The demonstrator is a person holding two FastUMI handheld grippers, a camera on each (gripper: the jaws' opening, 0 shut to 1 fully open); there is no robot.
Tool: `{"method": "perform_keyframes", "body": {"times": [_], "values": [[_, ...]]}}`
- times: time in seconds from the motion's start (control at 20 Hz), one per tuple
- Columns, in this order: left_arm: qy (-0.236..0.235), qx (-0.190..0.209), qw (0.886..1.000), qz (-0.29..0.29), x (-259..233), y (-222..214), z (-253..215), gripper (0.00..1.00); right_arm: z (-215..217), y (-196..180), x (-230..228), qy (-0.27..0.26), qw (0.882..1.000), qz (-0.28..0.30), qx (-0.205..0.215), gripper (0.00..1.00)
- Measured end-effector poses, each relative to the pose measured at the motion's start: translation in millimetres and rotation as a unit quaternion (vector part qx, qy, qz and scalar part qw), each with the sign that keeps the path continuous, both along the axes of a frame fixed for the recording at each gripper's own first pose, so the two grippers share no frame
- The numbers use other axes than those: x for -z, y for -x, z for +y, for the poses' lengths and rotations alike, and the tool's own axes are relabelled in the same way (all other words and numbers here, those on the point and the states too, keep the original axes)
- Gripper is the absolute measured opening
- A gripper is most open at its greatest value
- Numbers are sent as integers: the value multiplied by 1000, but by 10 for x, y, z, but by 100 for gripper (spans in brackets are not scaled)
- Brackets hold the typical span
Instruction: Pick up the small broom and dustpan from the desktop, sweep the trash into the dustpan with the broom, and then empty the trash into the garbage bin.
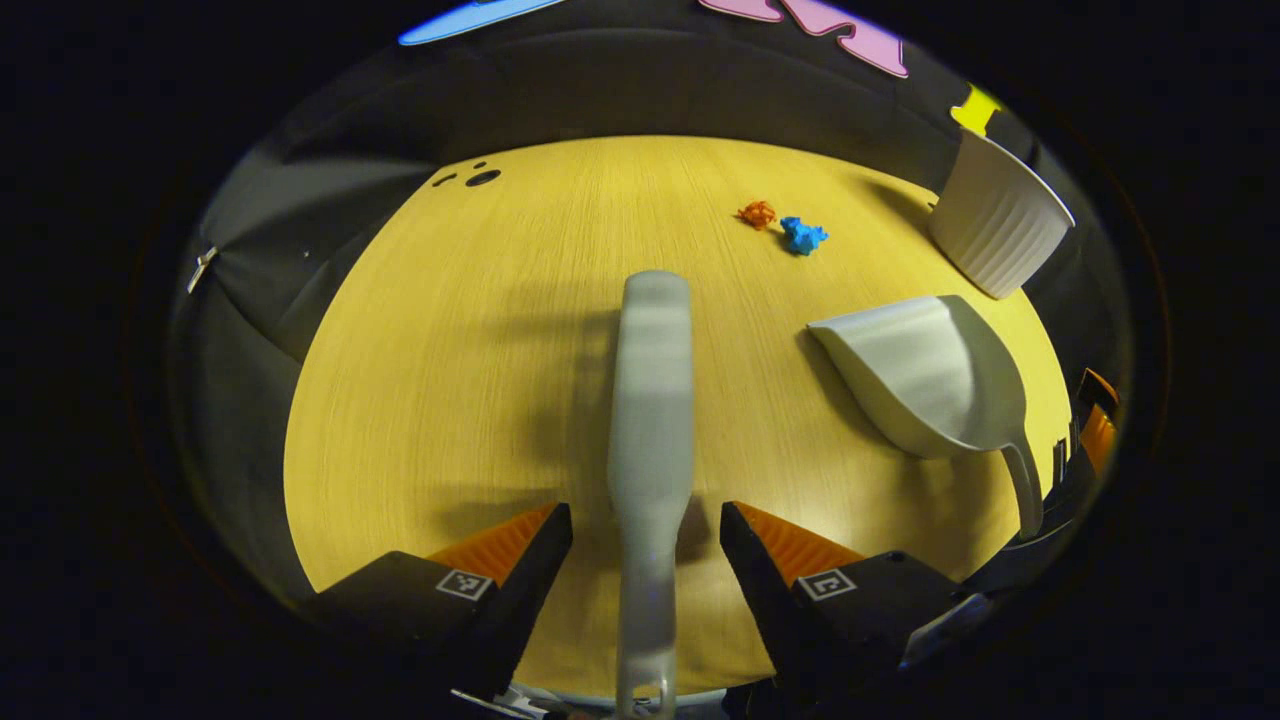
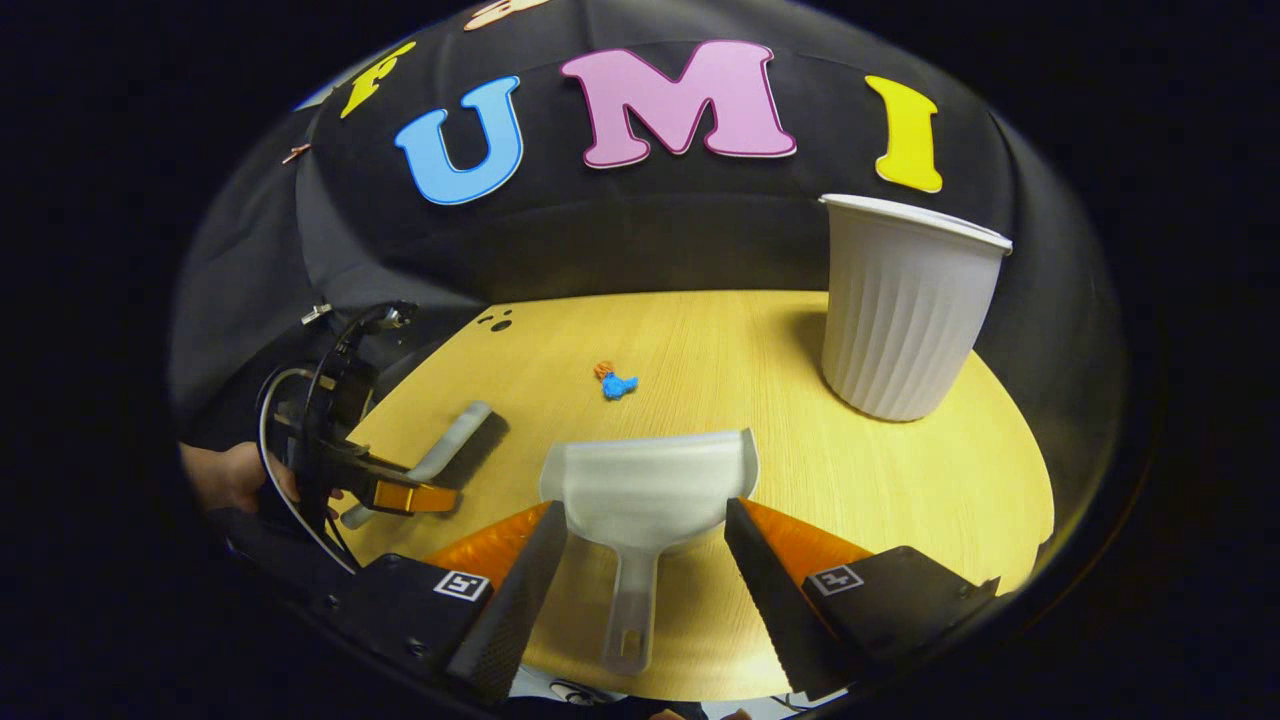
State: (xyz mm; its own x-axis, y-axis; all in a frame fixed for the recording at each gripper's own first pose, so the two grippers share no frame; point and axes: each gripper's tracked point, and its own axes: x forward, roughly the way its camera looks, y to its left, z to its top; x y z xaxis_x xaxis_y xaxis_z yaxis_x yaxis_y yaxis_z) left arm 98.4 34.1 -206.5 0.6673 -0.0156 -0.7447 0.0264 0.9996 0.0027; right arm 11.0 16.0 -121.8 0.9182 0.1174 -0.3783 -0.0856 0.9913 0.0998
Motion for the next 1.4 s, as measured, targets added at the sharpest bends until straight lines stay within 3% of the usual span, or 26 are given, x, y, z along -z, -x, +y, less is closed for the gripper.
{"method": "perform_keyframes", "body": {"times": [0.05, 0.35, 0.45, 0.55, 0.8, 1.15, 1.4], "values": [[-3, -1, 1000, 4, 15, -32, 10, 98, 39, 24, 45, -3, 1000, 11, -8, 99], [3, -3, 1000, 7, 72, -148, 5, 77, 190, 79, 183, 10, 998, 41, -36, 99], [-1, 10, 1000, 3, 85, -164, -31, 65, 225, 76, 186, 14, 998, 44, -40, 99], [-8, 12, 1000, -2, 78, -145, -34, 42, 246, 78, 185, 14, 998, 48, -40, 99], [17, -11, 999, -29, 62, -146, -42, 28, 240, 109, 245, 5, 997, 73, -29, 99], [9, -15, 997, -69, -161, 79, 120, 25, 170, 91, 380, -9, 993, 122, 4, 99], [0, -26, 996, -86, -351, 326, 206, 25, 90, 32, 656, 5, 983, 181, 40, 99]]}}
